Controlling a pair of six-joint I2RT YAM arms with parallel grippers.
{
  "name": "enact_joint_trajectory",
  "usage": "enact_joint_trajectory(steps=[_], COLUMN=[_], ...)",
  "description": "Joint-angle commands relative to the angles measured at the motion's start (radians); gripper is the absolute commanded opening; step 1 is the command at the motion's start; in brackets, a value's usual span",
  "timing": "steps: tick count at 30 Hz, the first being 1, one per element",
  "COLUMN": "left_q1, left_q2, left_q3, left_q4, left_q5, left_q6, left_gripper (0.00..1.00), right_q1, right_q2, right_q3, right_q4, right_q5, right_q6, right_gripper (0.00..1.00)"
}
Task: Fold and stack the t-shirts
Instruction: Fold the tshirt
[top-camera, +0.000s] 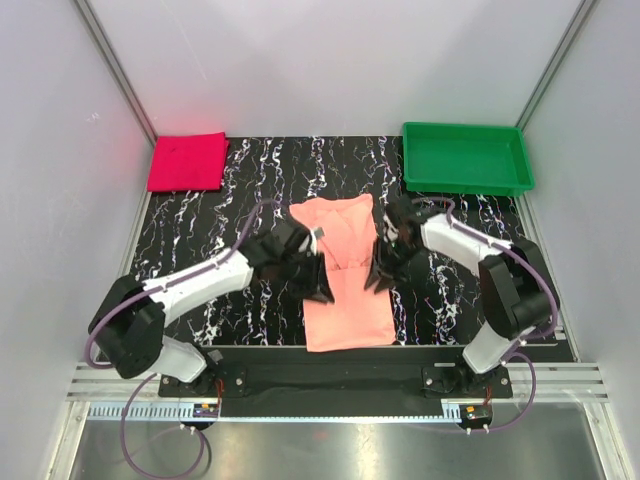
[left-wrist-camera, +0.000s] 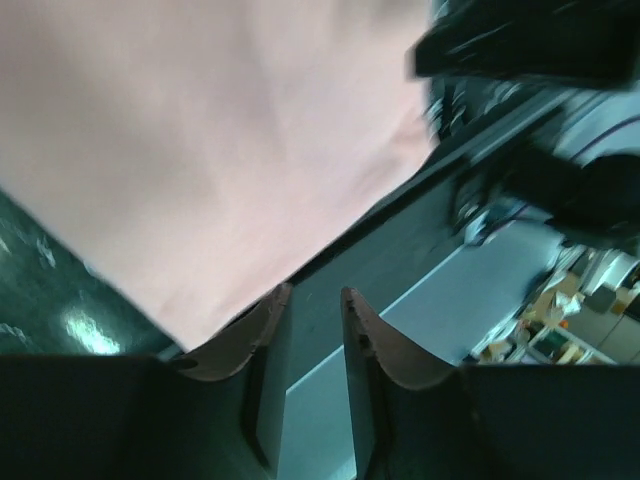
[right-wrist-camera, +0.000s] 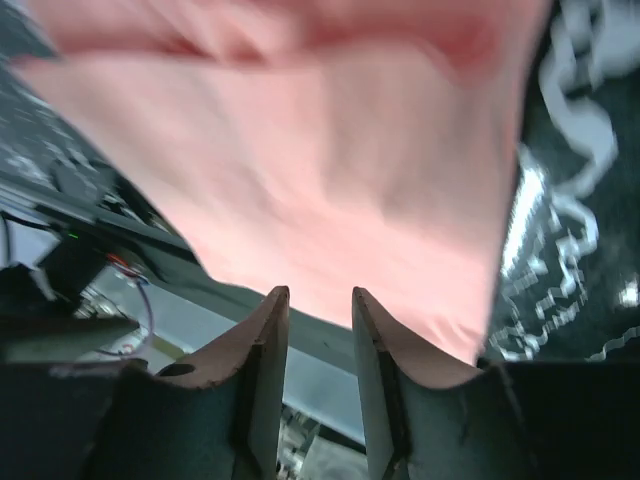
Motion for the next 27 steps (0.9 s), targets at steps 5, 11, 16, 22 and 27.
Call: enact_joint_trajectory(steps=[5,11,16,22,27], left_q1=[0.209,0.235,0.281,0.295,0.298], left_q2=[0.213,0.413,0.479,0.421,0.303], left_q3=[0.171,0.255,0.193,0.195,0.277], left_q4=[0.060,0.073,0.111,0.056,-0.025], left_q5=[0.042,0.044,0.014,0.031,0.027], left_q6=[0.083,0.137,0.168,0.205,0.206], left_gripper=[0.21,0.16,0.13,0.14,0.32], right_q1=[-0.084,-0.186,-0.239,-0.239,-0.239], right_q2=[0.234,0.355,0.455,0.386,0.342], right_q3=[0.293,0.353,0.290,0.279,0.387], right_q4=[-0.006,0.046,0.093,0.063,-0.038], right_q5=[-0.029,-0.119,-0.119,-0.027,0.024], right_q6=[-0.096,-0.117,-0.134,-0.156,-0.174], right_gripper=[0.27,0.17,0.11,0.14,0.18])
